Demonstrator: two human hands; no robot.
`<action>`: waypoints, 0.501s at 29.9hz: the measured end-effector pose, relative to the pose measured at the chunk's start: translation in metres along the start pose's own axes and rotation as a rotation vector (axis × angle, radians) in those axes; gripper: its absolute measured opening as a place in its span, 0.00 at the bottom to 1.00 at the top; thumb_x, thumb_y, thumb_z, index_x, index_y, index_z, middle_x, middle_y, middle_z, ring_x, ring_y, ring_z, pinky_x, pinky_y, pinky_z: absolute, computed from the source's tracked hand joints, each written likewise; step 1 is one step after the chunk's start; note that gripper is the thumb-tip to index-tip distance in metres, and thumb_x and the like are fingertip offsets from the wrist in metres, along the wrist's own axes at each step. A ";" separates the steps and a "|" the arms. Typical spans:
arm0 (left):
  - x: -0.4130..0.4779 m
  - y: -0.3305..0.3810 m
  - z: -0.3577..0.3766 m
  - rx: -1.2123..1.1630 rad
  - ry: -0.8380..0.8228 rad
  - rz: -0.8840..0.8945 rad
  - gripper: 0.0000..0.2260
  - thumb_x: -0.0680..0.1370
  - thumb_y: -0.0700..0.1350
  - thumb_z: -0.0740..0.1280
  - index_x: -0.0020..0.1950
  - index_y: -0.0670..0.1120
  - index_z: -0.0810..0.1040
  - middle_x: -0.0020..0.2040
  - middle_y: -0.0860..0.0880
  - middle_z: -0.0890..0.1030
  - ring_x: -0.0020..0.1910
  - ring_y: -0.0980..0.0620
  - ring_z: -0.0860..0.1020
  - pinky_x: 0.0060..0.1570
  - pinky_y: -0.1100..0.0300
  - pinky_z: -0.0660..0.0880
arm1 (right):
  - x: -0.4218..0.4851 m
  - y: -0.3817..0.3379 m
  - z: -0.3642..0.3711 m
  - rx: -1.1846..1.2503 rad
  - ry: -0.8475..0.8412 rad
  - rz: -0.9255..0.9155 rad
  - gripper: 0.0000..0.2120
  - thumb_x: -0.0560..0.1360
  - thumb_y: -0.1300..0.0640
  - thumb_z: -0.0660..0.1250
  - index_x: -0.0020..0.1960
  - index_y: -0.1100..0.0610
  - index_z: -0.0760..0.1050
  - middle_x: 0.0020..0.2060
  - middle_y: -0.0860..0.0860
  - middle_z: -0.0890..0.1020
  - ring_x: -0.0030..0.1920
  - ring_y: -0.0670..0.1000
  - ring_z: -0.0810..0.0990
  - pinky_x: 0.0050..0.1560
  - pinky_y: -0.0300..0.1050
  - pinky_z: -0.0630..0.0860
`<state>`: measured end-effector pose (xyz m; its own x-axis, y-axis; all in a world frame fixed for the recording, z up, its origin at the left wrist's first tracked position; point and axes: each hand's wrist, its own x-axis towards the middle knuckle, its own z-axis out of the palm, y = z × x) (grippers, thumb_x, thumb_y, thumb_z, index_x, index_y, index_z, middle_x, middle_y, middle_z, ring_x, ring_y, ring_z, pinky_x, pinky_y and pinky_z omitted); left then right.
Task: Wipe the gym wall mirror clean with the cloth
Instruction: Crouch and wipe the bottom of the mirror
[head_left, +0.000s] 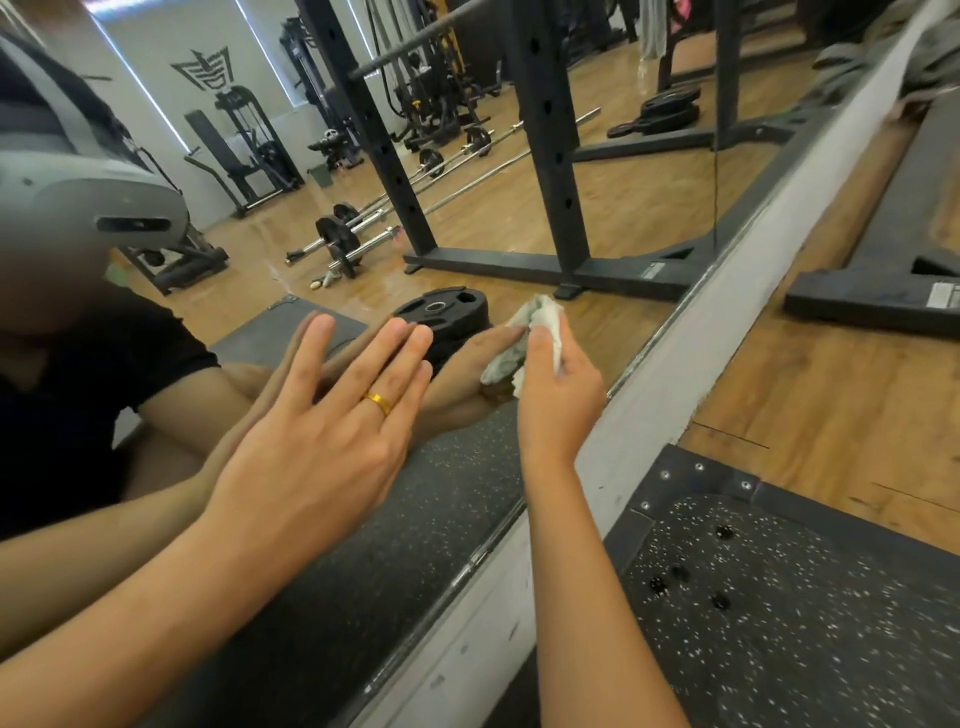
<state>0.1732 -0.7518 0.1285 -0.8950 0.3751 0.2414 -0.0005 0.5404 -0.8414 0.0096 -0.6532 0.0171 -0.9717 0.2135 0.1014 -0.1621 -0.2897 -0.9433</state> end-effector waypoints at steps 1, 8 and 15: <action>0.000 0.000 0.000 -0.001 -0.001 0.002 0.27 0.83 0.48 0.54 0.80 0.35 0.62 0.82 0.35 0.55 0.82 0.36 0.53 0.76 0.28 0.51 | -0.002 -0.003 0.005 0.033 -0.024 -0.018 0.18 0.83 0.50 0.67 0.71 0.51 0.78 0.45 0.34 0.80 0.45 0.29 0.78 0.46 0.27 0.74; 0.000 0.000 0.000 -0.007 -0.001 0.001 0.27 0.84 0.48 0.53 0.80 0.35 0.62 0.82 0.35 0.55 0.82 0.37 0.53 0.76 0.28 0.52 | 0.014 0.009 0.000 -0.006 0.076 0.025 0.17 0.83 0.45 0.65 0.67 0.50 0.81 0.48 0.43 0.84 0.50 0.45 0.84 0.42 0.29 0.75; 0.001 0.000 -0.002 -0.025 0.016 -0.006 0.26 0.85 0.48 0.53 0.80 0.36 0.64 0.82 0.36 0.57 0.82 0.38 0.55 0.76 0.30 0.54 | 0.009 0.010 -0.004 -0.033 0.060 0.074 0.16 0.84 0.49 0.64 0.69 0.52 0.80 0.46 0.41 0.81 0.44 0.40 0.79 0.38 0.25 0.70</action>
<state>0.1735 -0.7504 0.1295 -0.8876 0.3837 0.2547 0.0054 0.5617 -0.8274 -0.0005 -0.6507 0.0076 -0.9685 0.2485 0.0124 -0.0832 -0.2763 -0.9575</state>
